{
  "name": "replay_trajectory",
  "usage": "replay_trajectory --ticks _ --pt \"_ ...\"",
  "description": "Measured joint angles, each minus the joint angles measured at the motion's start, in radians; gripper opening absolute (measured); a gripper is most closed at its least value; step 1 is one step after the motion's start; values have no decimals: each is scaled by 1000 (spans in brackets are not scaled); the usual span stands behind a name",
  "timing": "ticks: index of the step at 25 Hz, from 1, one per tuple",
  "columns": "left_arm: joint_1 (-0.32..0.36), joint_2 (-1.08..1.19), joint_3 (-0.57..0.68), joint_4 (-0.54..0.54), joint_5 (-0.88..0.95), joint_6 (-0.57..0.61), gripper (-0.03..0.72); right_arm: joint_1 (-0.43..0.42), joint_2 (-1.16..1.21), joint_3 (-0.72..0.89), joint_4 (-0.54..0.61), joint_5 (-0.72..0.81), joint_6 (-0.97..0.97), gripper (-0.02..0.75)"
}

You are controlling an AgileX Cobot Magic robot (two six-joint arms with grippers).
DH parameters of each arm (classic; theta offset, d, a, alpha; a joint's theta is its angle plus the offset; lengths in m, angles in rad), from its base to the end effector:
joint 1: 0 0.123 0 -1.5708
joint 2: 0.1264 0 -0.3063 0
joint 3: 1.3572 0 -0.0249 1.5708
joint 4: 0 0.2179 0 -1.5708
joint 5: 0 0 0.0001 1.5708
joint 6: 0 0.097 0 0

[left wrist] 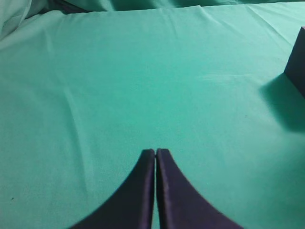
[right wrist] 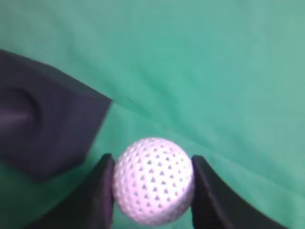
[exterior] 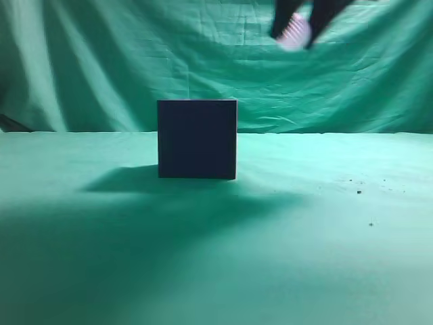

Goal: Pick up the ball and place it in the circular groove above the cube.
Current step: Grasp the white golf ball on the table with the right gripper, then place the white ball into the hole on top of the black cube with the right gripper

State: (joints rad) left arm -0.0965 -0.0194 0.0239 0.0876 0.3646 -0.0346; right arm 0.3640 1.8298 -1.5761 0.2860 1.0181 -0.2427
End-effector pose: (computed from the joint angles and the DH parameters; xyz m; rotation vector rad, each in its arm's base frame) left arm 0.0040 0.0027 0.1716 0.1113 1.8479 -0.0054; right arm 0.3385 0.1539 0.3087 -0.6842 2.6598 0.4084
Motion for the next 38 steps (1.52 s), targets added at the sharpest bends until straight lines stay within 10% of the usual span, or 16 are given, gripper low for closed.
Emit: replay_trajectory --ticks 12,31,38 --pt "0 0 0 0 0 0 0 246 104 -138 39 23 -149 298" --pt "0 0 0 0 0 0 0 254 210 -140 -99 -73 -149 298" --pt "0 0 0 0 0 0 0 254 222 -178 -94 -66 -145 608"
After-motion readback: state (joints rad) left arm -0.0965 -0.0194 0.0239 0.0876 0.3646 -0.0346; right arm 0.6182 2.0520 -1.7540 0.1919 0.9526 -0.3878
